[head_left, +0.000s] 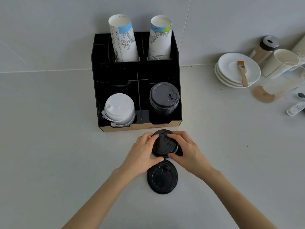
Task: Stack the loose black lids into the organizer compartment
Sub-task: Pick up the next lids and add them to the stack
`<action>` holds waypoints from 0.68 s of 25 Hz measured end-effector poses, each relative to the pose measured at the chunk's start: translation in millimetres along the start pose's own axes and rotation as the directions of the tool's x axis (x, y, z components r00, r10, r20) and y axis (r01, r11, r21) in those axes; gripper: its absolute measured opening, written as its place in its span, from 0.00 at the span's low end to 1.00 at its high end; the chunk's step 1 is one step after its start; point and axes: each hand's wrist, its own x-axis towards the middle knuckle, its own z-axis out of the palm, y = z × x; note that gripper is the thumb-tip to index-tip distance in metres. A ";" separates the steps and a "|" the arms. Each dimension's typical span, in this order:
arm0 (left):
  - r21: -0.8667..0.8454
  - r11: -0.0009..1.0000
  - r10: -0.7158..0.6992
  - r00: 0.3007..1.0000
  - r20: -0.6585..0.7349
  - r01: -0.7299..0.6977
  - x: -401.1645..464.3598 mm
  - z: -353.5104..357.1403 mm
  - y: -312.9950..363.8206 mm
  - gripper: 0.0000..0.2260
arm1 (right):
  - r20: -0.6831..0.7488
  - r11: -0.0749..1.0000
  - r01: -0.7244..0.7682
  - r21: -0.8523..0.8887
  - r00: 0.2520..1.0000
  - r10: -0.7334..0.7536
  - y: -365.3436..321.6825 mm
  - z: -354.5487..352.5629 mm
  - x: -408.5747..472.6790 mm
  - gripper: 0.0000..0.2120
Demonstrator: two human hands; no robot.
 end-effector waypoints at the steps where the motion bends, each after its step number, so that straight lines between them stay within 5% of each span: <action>1: 0.003 1.000 0.003 1.000 -0.007 -0.003 -1.8 -1.6 0.0 0.32 | -0.001 1.000 0.005 0.002 1.000 -0.005 -1.0 -0.2 -1.7 0.24; 17: -0.005 0.984 0.170 0.963 -0.208 -0.175 -1.9 -77.8 28.0 0.29 | -0.128 0.983 0.181 -0.007 0.975 -0.180 -38.4 -56.3 10.7 0.23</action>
